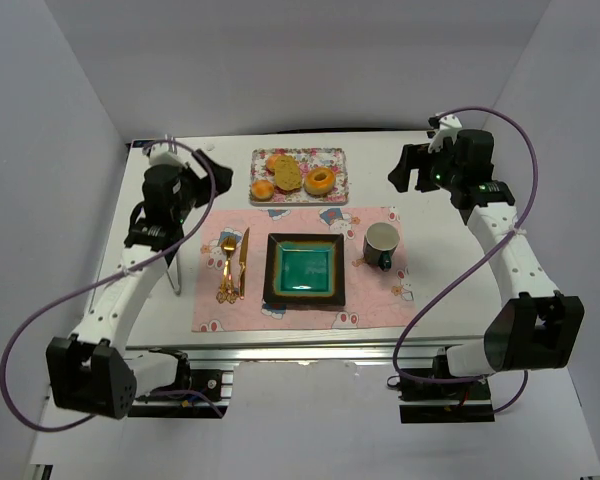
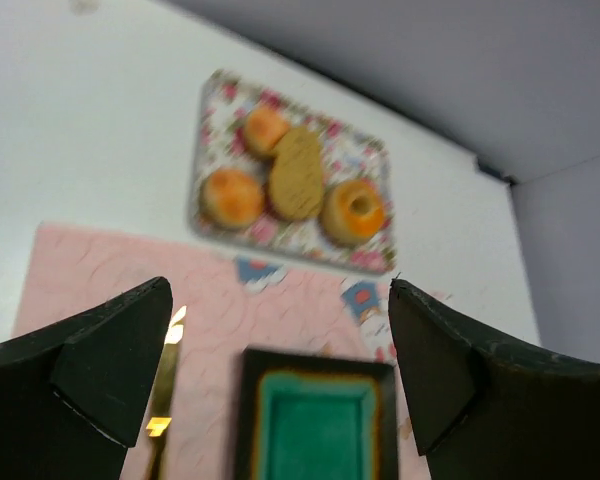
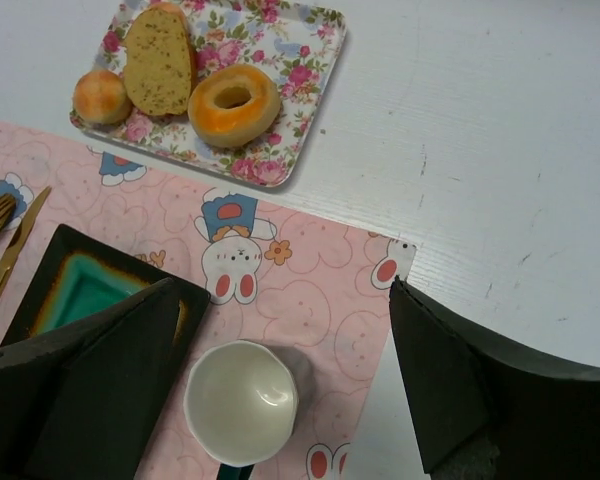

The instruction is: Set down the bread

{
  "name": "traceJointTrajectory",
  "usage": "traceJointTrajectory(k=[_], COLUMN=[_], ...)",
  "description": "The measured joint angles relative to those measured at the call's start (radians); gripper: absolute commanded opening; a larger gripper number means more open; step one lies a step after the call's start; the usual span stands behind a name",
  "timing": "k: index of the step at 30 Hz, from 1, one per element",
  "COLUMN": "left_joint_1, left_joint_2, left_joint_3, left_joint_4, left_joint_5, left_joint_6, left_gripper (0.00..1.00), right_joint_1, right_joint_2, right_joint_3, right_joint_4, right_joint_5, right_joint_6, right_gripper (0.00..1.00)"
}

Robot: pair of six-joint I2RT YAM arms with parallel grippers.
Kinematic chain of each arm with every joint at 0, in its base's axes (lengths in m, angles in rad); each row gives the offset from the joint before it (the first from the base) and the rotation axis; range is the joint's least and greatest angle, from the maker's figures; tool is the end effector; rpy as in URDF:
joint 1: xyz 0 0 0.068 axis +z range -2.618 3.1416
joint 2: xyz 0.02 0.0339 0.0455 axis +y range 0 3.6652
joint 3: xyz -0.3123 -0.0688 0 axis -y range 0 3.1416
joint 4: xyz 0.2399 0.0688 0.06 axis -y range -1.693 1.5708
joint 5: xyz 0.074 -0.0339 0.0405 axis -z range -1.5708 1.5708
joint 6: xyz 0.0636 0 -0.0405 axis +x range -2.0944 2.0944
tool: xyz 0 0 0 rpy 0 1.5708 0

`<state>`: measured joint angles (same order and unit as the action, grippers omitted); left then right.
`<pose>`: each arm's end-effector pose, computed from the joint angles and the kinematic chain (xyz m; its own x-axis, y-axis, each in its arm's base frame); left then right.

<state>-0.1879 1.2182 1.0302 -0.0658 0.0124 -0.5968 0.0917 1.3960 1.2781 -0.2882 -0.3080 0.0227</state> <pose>0.2869 -0.0554 0.3861 -0.3156 -0.5120 -0.7989 0.0256 0.8370 -0.5466 0.3315 0.0498 0.3992 -0.4015 -0.0152 -0.9157 -0.3556 0.9240 0.1406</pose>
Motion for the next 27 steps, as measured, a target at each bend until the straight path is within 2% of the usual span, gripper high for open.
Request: traceJointTrajectory(k=[3,4,5,6,7,8,9,10,12,13,14,15,18,19,24,27], left_joint_1=[0.036,0.048,0.061,0.072,0.085,0.097,0.11,0.121,0.142,0.153,0.167,0.185,0.236,0.247,0.268,0.274], left_joint_2=[-0.115,-0.15,-0.181,-0.206,-0.234,-0.252,-0.271,-0.286,-0.303,-0.306,-0.303,-0.292,-0.22,-0.183,0.064,0.15], left_joint_3=[-0.118,-0.146,-0.165,-0.177,-0.185,-0.186,-0.186,-0.186,-0.186,-0.186,-0.186,-0.186,-0.184,-0.183,-0.178,-0.178], left_joint_4=[-0.095,-0.127,-0.151,-0.173,-0.196,-0.215,-0.23,-0.243,-0.272,-0.284,-0.299,-0.32,-0.366,-0.388,-0.443,-0.452], left_joint_5=[-0.023,-0.03,-0.035,-0.039,-0.044,-0.048,-0.055,-0.061,-0.071,-0.077,-0.082,-0.084,-0.102,-0.109,-0.132,-0.157], left_joint_6=[0.004,0.006,0.008,0.014,0.016,0.027,0.032,0.044,0.063,0.073,0.086,0.106,0.139,0.162,0.261,0.321], left_gripper=[0.94,0.84,0.71,0.49,0.21,0.0,0.0,0.0,0.03,0.23,0.46,0.74,0.9,0.92,0.94,0.93], right_joint_1=[-0.003,-0.006,-0.011,-0.014,-0.016,-0.019,-0.021,-0.019,-0.013,-0.007,0.0,0.007,0.024,0.027,0.027,0.027], right_joint_2=[0.01,0.012,0.015,0.018,0.018,0.018,0.018,0.018,0.022,0.029,0.038,0.049,0.074,0.077,0.077,0.076], right_joint_3=[0.01,0.011,0.011,0.01,0.008,0.004,-0.001,-0.007,-0.013,-0.013,-0.011,-0.01,-0.01,-0.011,-0.015,-0.03], right_joint_4=[-0.013,-0.013,-0.017,-0.024,-0.029,-0.031,-0.031,-0.031,-0.036,-0.04,-0.049,-0.056,-0.067,-0.069,-0.07,-0.061], right_joint_5=[-0.031,-0.066,-0.128,-0.193,-0.253,-0.33,-0.402,-0.478,-0.568,-0.607,-0.638,-0.662,-0.701,-0.708,-0.721,-0.724], right_joint_6=[-0.011,-0.034,-0.084,-0.132,-0.183,-0.24,-0.276,-0.316,-0.353,-0.371,-0.387,-0.41,-0.45,-0.455,-0.476,-0.475], right_gripper=[0.86,0.76,0.68,0.52,0.17,0.04,0.0,0.06,0.42,0.65,0.72,0.78,0.82,0.84,0.89,0.89])
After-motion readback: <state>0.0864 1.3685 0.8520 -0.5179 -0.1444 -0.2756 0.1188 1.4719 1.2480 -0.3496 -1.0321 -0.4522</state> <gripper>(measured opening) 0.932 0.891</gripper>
